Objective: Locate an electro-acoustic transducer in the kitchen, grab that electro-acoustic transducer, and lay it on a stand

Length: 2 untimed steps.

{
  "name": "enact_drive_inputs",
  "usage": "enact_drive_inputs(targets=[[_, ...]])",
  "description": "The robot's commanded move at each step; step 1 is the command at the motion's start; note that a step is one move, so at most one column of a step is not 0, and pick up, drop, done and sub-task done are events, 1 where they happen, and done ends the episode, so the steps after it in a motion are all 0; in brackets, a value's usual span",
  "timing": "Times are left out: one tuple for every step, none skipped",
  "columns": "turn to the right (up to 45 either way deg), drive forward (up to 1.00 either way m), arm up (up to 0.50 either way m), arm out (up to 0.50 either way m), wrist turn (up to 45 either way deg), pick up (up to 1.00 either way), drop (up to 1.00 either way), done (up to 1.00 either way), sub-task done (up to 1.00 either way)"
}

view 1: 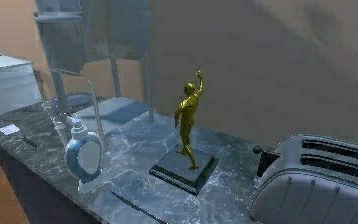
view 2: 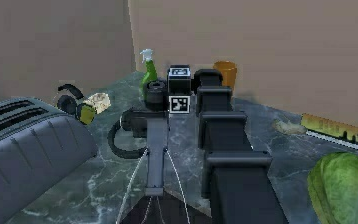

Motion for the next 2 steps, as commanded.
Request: enact_drive_inputs(targets=[[0.0,0.00,0.00,0.00,45.0,0.00,0.00,0.00,0.00],[0.0,0.00,0.00,0.00,45.0,0.00,0.00,0.00,0.00]])
